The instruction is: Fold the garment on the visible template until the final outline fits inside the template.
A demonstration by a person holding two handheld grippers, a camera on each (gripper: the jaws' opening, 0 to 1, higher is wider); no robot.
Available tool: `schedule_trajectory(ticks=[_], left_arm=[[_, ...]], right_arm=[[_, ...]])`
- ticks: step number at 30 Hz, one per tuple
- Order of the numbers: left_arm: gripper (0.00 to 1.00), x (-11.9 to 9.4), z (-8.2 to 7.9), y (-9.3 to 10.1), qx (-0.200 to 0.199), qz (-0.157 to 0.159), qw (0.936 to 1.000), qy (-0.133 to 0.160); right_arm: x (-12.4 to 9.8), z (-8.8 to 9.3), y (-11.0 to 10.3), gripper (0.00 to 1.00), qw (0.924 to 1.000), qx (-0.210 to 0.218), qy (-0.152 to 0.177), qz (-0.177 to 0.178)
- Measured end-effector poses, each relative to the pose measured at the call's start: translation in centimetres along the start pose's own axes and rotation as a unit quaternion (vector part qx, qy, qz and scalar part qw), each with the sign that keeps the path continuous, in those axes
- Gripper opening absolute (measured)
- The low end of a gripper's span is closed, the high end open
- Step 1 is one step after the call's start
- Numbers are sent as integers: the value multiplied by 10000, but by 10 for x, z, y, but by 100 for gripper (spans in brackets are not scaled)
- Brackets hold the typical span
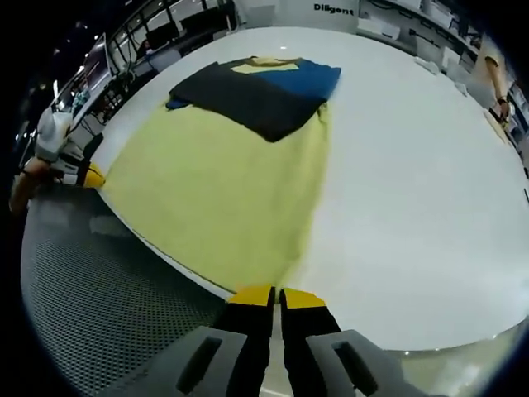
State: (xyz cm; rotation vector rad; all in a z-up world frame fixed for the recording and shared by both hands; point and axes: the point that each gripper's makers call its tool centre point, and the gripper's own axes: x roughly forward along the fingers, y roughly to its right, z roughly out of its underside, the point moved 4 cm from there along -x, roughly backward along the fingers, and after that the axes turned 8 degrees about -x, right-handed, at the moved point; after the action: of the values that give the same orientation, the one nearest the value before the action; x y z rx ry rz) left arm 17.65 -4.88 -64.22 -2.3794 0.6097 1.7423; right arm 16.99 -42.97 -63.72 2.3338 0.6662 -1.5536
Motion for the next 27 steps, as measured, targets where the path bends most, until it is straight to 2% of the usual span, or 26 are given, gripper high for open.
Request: schedule_trajectory(ticks=[7, 18, 23, 27], left_arm=[[0, -1, 4, 1, 77, 1, 9999, -74], [0, -4, 11, 0, -23, 69, 9999, -136], [0, -9, 5, -1, -138, 106, 9998, -65], [0, -14, -2, -2, -178, 151, 9997, 30]], right_arm=[[-4, 3, -4, 0, 10000, -31, -76, -49], [-6, 5, -11, 0, 9996, -146, -190, -134], [-11, 3, -11, 0, 9997, -123, -154, -163], [-17, -5, -9, 0, 9998, -59, 0, -178]])
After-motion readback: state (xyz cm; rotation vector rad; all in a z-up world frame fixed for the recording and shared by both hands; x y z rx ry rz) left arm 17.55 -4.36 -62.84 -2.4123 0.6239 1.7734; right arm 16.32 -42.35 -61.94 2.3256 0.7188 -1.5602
